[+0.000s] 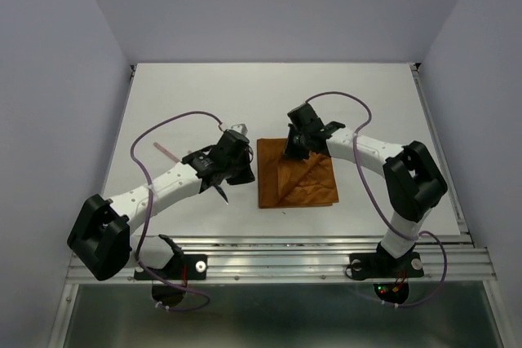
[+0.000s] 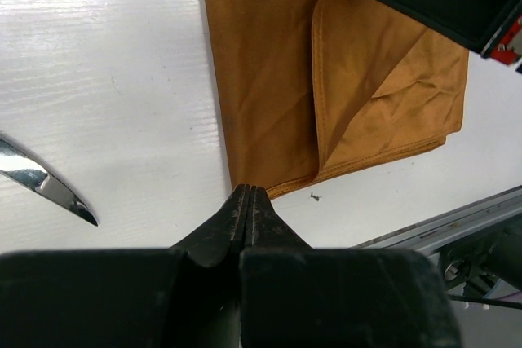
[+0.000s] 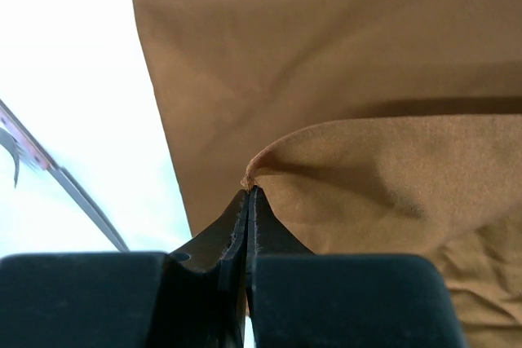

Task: Fold the napkin into a case and place the utensils inside
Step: Fold the upper triangle-folded napkin at the center of the board.

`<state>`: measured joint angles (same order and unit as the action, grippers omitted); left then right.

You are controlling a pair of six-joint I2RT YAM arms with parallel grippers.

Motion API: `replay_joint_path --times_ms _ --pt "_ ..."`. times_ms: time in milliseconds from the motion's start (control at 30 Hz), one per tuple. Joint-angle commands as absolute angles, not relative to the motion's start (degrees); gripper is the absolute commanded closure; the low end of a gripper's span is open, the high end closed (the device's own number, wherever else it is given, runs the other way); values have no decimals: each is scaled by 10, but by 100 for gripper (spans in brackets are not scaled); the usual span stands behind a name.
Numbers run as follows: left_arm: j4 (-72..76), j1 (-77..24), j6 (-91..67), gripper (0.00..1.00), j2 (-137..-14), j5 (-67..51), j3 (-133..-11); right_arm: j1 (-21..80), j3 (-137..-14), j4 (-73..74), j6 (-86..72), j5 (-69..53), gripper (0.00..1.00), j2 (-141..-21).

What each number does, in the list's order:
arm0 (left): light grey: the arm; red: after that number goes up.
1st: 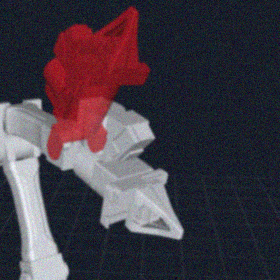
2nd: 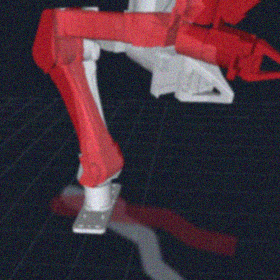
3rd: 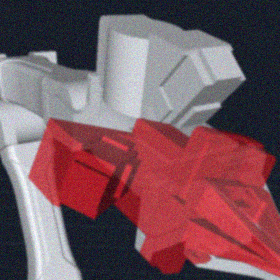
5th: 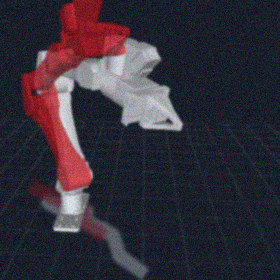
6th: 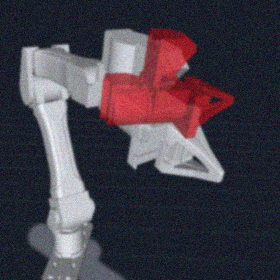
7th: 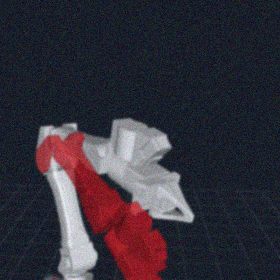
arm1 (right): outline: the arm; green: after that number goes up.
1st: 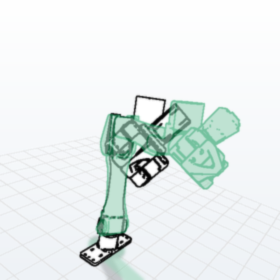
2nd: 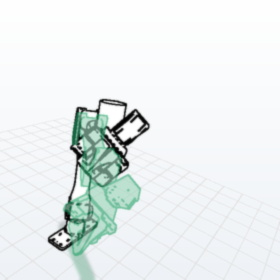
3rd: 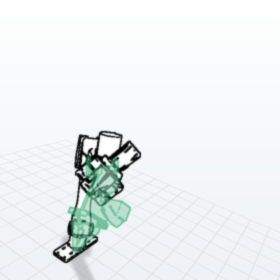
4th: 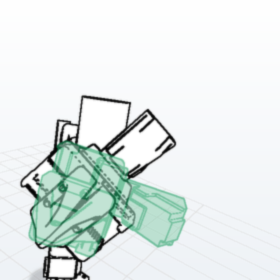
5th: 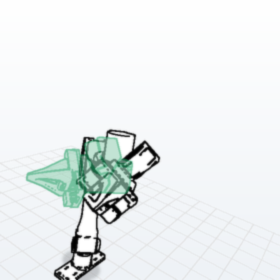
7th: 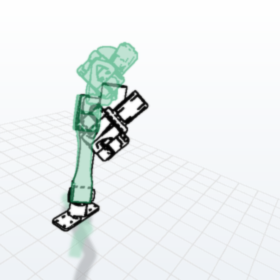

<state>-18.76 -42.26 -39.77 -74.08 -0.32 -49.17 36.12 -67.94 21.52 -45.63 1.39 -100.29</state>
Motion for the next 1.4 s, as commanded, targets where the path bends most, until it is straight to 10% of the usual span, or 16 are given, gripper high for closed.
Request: replay_joint_path --times_ms 0,1367 --pt "-198 -420 -407 100 -720 13 -481 364 -722 191 -446 25 99 -1023" --pt "-199 -419 -432 100 -694 4 -446 364 -845 175 -445 4 99 -1139"
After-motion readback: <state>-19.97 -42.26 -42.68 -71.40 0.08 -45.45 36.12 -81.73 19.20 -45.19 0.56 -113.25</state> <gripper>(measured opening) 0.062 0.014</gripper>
